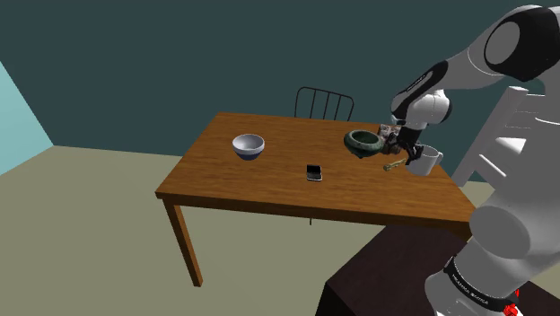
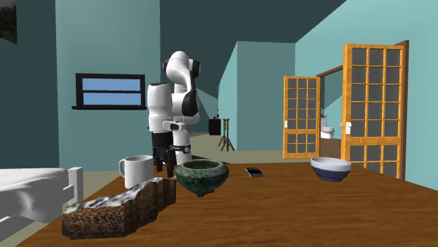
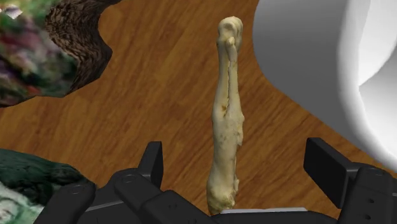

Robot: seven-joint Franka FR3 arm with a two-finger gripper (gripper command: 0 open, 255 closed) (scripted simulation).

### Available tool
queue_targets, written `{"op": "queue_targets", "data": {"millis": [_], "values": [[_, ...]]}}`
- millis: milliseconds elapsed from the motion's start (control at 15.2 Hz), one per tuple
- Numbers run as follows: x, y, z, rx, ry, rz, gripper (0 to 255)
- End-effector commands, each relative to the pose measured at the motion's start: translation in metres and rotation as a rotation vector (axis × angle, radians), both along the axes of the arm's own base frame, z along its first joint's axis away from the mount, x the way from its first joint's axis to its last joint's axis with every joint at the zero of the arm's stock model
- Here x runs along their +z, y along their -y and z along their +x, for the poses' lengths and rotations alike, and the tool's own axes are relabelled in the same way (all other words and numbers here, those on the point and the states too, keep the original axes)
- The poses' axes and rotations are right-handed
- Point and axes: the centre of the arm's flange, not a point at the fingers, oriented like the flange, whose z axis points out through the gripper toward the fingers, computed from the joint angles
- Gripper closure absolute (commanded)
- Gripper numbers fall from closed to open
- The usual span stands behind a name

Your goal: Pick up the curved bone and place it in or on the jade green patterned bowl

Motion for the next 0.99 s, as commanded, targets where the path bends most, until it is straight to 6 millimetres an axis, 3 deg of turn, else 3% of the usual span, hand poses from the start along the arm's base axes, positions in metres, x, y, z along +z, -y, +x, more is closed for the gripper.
{"op": "queue_targets", "data": {"millis": [0, 198, 660, 726, 924], "values": [[-0.01, 0.001, 0.0, 0.012, 0.001, 0.001, 0], [-0.024, 0.0, 0.0, 0.012, 0.001, 0.001, 0], [-0.024, 0.0, 0.0, 0.012, 0.001, 0.001, 0], [-0.024, 0.001, 0.002, 0.012, 0.001, 0.001, 255], [-0.026, 0.004, -0.001, 0.012, 0.001, 0.002, 255]]}}
